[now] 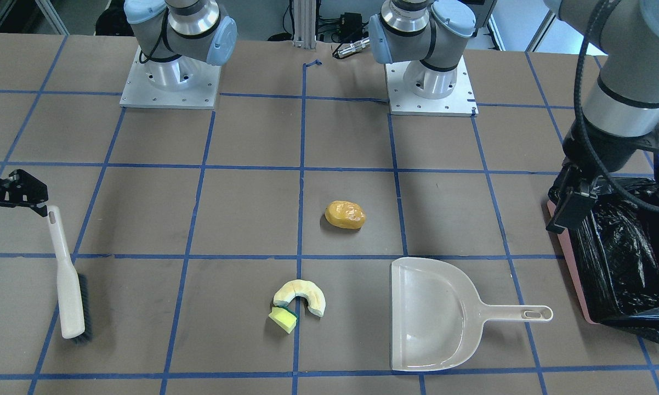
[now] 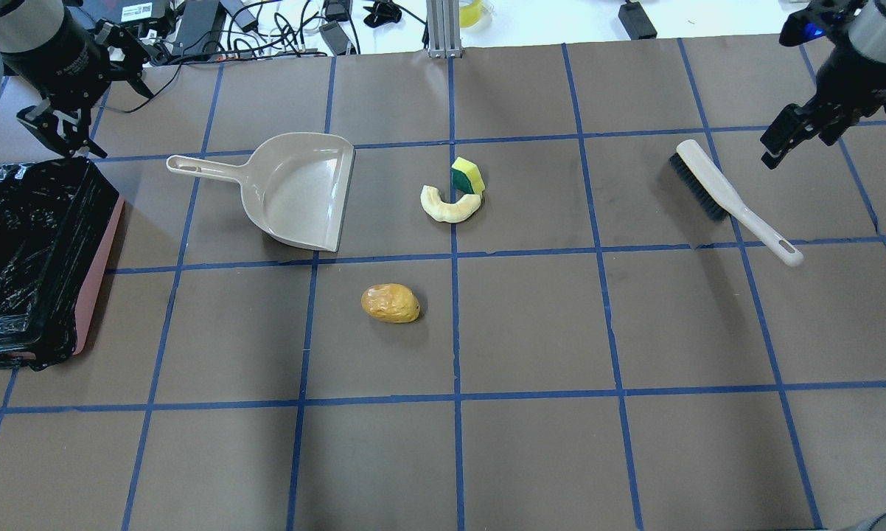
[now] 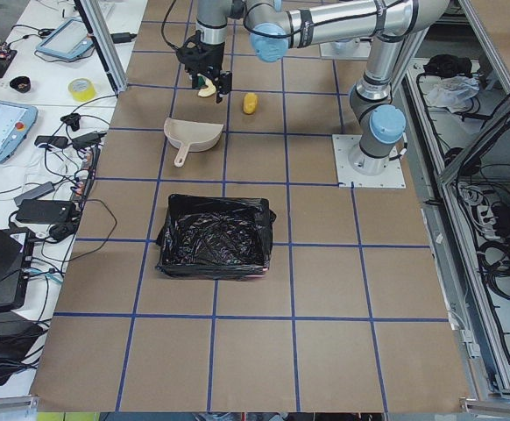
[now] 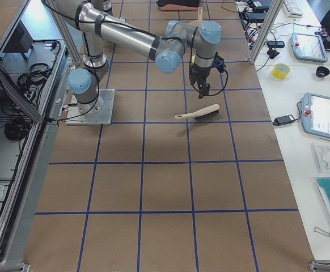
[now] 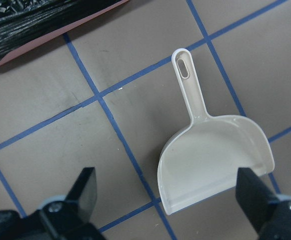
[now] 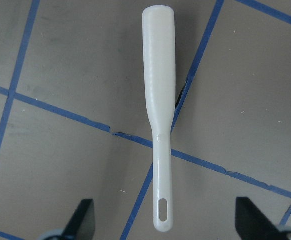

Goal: Sweep and dump trash into bin

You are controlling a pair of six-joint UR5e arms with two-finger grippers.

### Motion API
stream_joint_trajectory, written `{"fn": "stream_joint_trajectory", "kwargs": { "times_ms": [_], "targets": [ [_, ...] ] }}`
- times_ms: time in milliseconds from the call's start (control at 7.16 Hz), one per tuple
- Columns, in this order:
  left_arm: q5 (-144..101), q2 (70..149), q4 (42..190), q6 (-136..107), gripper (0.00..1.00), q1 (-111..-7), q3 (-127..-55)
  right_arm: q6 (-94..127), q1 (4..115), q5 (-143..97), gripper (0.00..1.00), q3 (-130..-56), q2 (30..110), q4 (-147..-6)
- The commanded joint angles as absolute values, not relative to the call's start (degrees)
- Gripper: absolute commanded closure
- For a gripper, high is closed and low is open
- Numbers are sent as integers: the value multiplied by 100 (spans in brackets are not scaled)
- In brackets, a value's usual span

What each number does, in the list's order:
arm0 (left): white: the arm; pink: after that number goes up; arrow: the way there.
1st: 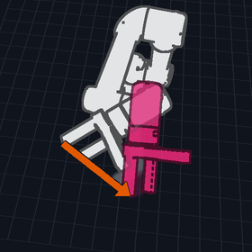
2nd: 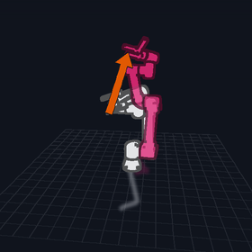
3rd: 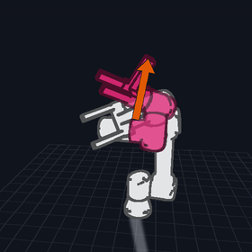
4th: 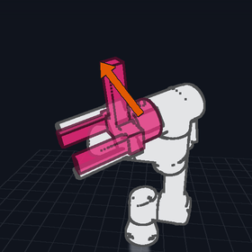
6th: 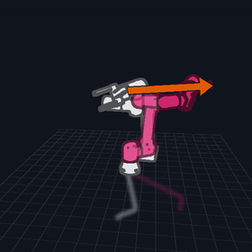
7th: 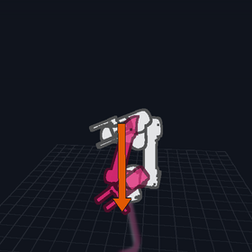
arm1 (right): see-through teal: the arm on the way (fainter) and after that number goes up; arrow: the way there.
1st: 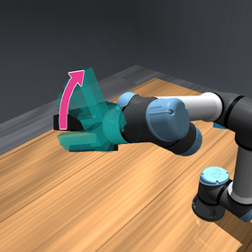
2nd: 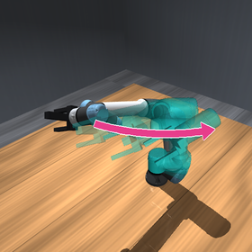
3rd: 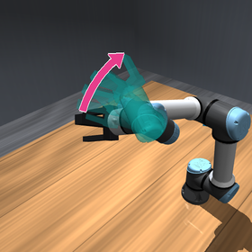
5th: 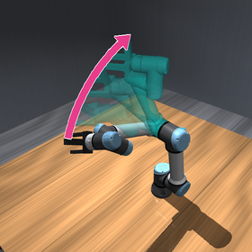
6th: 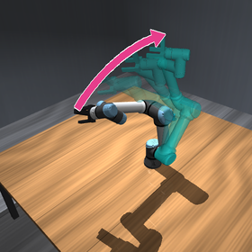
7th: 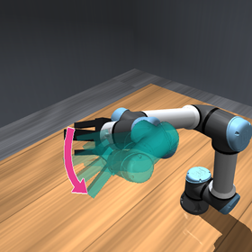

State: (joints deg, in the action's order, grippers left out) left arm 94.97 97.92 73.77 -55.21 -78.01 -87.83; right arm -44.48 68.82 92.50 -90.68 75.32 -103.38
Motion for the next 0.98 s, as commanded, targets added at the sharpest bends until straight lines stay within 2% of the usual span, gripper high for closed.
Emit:
{"fn": "stream_joint_trajectory", "kwargs": {
  "times_ms": [0, 419, 559, 838],
  "targets": [
    [9492, 10412, 6649, -6632, 0, -7805, -8780, -5001, 6829, 9535, 0, -9385, 7068, -10688],
    [9466, 11448, 6144, -7196, 0, -7805, -8440, -5185, 6829, 9738, 4, -10316, 7031, -11678],
    [9448, 11731, 6144, -7468, 0, -7813, -8316, -5212, 6838, 9747, 10, -10344, 7057, -11689],
    [9475, 12153, 6144, -7549, 0, -7813, -8314, -5194, 6829, 10088, 35, -10354, 7049, -11707]
  ]
}}
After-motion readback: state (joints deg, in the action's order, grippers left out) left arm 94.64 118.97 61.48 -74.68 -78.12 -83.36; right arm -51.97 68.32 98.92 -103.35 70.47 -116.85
